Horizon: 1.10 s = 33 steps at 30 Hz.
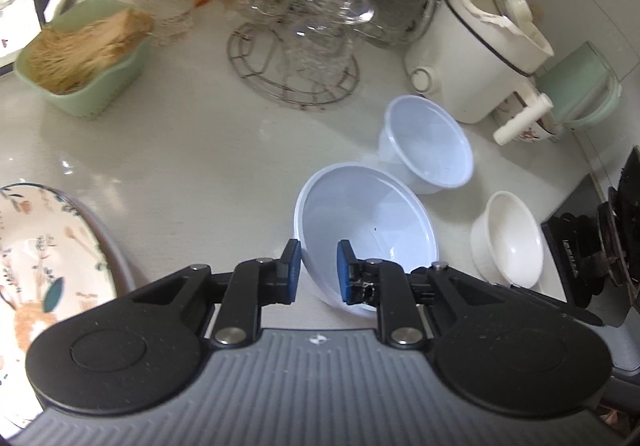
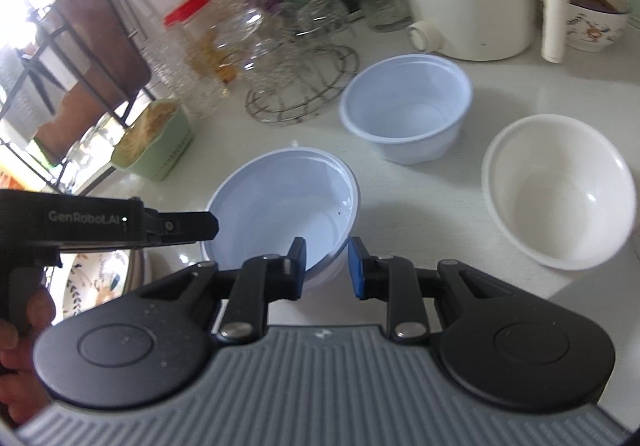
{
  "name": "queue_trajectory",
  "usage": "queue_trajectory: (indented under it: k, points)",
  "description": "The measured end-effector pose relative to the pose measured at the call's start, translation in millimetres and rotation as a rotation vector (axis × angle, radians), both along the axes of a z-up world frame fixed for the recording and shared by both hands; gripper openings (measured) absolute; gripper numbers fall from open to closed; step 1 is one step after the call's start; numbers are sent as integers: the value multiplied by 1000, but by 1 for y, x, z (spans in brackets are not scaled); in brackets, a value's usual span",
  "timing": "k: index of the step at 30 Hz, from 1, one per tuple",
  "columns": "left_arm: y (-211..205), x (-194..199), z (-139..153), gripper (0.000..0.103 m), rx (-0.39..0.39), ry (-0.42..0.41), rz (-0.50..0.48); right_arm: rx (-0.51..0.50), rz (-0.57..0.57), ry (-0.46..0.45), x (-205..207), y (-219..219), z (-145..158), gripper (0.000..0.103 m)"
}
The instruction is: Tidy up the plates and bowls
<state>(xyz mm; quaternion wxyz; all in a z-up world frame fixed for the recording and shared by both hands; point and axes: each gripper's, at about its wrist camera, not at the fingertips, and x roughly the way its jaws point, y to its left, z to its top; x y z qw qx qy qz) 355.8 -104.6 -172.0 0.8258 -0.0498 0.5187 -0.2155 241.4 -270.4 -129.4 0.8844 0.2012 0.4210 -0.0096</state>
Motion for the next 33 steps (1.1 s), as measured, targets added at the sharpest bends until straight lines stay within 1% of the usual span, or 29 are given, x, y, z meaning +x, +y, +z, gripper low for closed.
queue_trajectory:
  k: [4, 7, 9, 12, 14, 15, 17, 19, 20, 21, 23, 25, 33]
  points:
    - [10, 5, -5, 23, 19, 19, 9, -13, 22, 6, 8, 12, -3, 26]
    - [13, 10, -12, 24, 32, 65, 22, -17, 29, 20, 13, 17, -6, 26]
    - [15, 12, -14, 25, 32, 77, 19, -27, 30, 36, 16, 22, -8, 28]
    - [15, 13, -14, 37, 46, 77, 4, -19, 24, 54, 18, 25, -11, 28]
    - [16, 13, -13, 50, 55, 65, 1, -19, 22, 56, 19, 26, -11, 28]
    - [16, 12, -11, 52, 80, 44, 5, -28, 24, 53, 20, 27, -10, 28]
    - [15, 13, -7, 57, 89, 28, -3, -49, 23, 46, 21, 29, -6, 28]
    - [16, 12, -2, 58, 91, 15, -11, -61, 7, 39, 21, 28, -1, 28]
    - [16, 13, 1, 58, 90, 5, -16, -66, 0, 33, 21, 27, 2, 35]
    - [16, 13, 5, 58, 86, 0, -19, -73, -7, 26, 20, 27, 5, 46]
    - [16, 12, 13, 58, 81, -17, -25, -94, -28, 5, 19, 26, 13, 52]
    - [17, 10, 23, 58, 65, -51, -32, -100, -41, -12, 17, 24, 21, 52]
    - [22, -1, 65, 58, 28, -129, -61, -96, -85, -92, 6, 22, 59, 52]
